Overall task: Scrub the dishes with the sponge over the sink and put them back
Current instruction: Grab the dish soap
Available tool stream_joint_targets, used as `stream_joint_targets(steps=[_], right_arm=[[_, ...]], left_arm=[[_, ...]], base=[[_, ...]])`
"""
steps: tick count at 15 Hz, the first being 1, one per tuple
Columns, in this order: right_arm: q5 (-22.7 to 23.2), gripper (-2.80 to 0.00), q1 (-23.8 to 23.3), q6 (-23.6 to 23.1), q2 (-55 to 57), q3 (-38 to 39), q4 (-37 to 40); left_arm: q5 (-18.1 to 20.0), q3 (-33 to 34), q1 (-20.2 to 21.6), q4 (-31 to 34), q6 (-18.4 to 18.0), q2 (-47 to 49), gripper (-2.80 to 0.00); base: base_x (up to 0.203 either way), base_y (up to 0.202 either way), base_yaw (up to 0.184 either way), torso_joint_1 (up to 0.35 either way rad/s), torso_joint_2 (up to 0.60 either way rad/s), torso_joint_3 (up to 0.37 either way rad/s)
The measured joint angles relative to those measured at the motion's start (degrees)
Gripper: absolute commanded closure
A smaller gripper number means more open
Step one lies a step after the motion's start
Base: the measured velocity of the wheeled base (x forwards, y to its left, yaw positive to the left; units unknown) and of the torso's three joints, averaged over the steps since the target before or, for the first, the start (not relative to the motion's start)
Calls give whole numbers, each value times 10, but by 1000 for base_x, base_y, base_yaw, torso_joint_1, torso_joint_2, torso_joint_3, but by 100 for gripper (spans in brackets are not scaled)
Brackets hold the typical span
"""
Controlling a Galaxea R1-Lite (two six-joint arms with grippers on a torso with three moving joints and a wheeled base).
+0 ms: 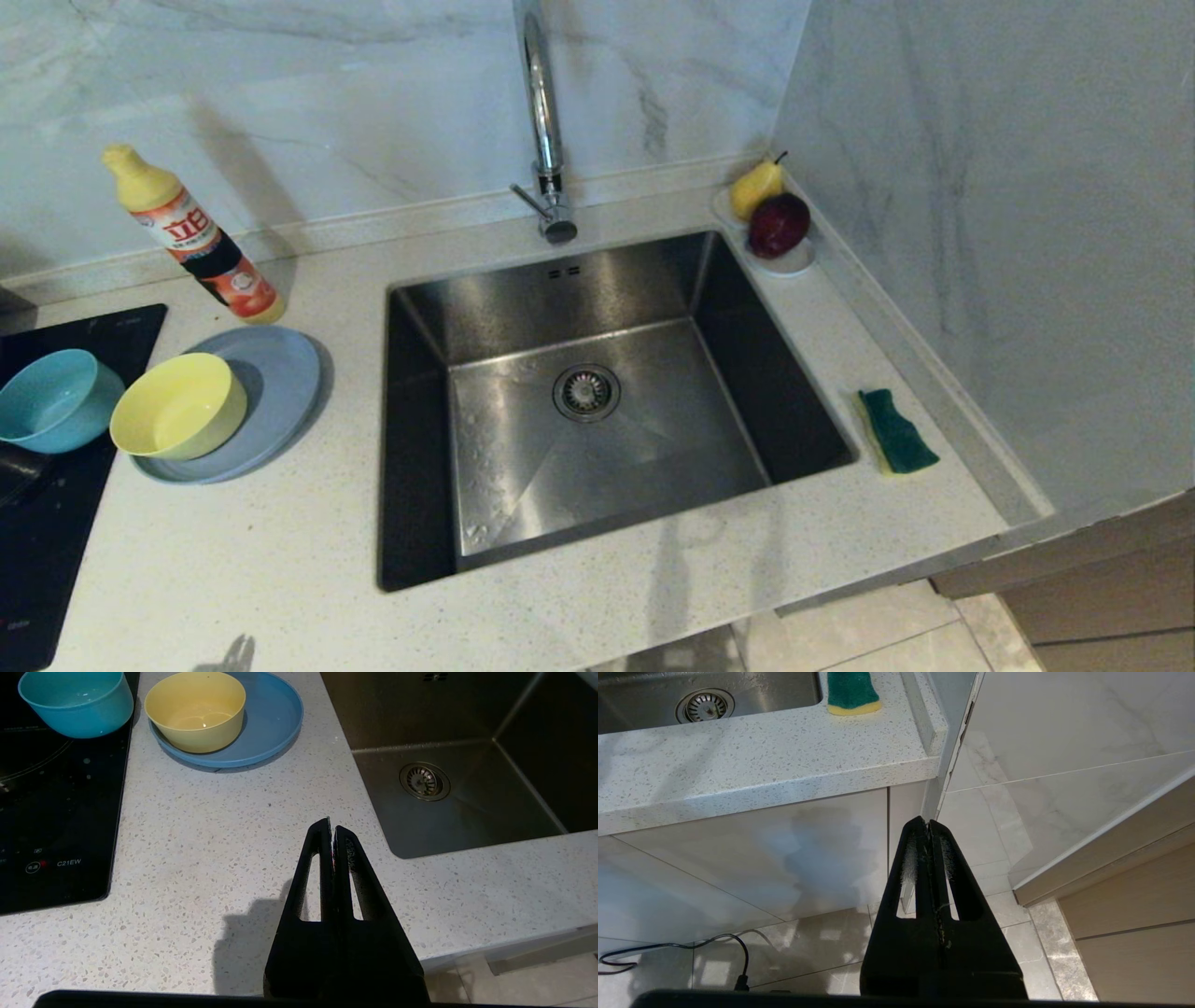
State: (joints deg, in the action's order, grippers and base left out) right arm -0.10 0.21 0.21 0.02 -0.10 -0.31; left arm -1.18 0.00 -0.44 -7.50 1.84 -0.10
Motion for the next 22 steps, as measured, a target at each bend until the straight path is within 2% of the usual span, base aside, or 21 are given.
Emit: stream_joint_targets(steps=[22], right_arm=[[0,0,0,0,0,0,0]], left_arm=[[-2,0,0,6,-5,0,0]], base=[[0,0,0,0,0,0]])
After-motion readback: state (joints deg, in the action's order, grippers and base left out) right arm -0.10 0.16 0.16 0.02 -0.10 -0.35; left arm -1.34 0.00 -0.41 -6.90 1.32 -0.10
